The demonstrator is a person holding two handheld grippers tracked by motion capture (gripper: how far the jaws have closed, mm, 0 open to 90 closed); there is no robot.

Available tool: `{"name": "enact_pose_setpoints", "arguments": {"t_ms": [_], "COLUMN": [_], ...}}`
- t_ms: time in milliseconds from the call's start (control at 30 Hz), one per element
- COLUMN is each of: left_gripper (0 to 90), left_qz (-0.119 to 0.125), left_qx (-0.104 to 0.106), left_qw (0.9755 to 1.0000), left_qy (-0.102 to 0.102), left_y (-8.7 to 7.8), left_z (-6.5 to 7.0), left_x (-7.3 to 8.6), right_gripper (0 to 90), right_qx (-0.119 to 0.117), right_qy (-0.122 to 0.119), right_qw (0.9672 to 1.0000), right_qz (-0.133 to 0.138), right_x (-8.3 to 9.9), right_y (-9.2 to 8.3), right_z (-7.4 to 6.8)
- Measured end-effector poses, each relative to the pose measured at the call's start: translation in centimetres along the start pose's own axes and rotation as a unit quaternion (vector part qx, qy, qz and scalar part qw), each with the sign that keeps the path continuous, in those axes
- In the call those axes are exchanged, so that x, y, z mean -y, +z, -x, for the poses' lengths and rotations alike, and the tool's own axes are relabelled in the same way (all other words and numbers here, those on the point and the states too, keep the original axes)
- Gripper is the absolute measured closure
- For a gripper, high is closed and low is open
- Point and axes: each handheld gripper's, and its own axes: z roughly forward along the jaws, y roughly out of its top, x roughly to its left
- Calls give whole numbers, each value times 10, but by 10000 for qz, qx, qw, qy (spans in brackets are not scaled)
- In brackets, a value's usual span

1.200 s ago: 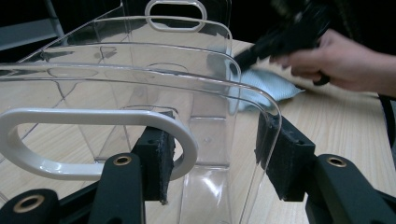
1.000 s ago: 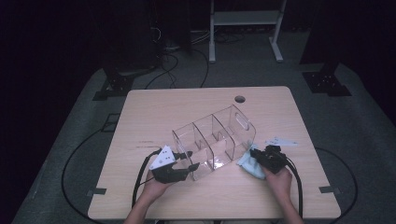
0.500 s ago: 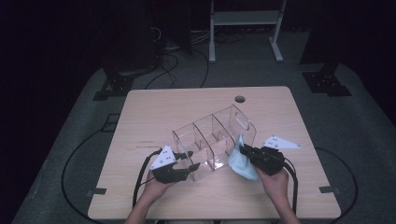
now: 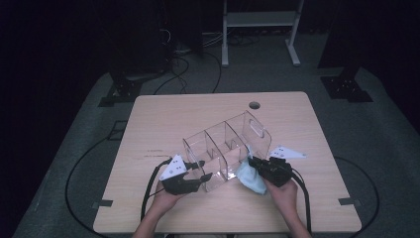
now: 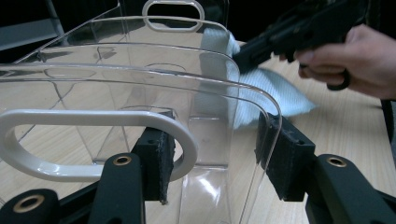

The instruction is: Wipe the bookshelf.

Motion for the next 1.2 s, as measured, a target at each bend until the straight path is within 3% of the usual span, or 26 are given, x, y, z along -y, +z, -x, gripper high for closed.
{"name": "enact_pose_setpoints", "arguments": {"t_ms": [133, 267, 400, 433, 567, 700, 967, 1067, 1200], "left_gripper": [474, 474, 475, 474, 474, 474, 474, 474, 474], "left_qz": [-12, -13, -13, -6, -5, -2, -9, -13, -17], "left_qx": [-11, -10, 9, 18, 20, 21, 18, 19, 24], "left_qw": [10000, 10000, 10000, 10000, 10000, 10000, 10000, 10000, 10000], "left_qy": [7, 8, -3, -3, -6, -8, -5, -2, -2], "left_y": [0, 0, 1, 1, 1, 1, 2, 2, 2], "left_z": [0, 0, 1, 1, 1, 1, 1, 1, 1], "left_x": [0, 0, 0, 0, 0, 0, 0, 0, 0], "right_gripper": [828, 827, 829, 828, 829, 828, 827, 826, 826], "right_qx": [90, 99, 86, 87, 122, 128, 160, 188, 164], "right_qy": [8, 17, -63, -154, -278, -203, 60, 72, 81], "right_qw": [9994, 9990, 9998, 9998, 9995, 9997, 9987, 9973, 9966], "right_qz": [-327, -425, -157, 11, 73, 8, -472, -701, -807], "right_x": [13, 14, 0, -11, -24, -17, 17, 22, 20], "right_y": [12, 13, 0, -7, -11, -7, 18, 25, 24], "right_z": [4, 4, -1, -5, -8, -6, 5, 7, 8]}}
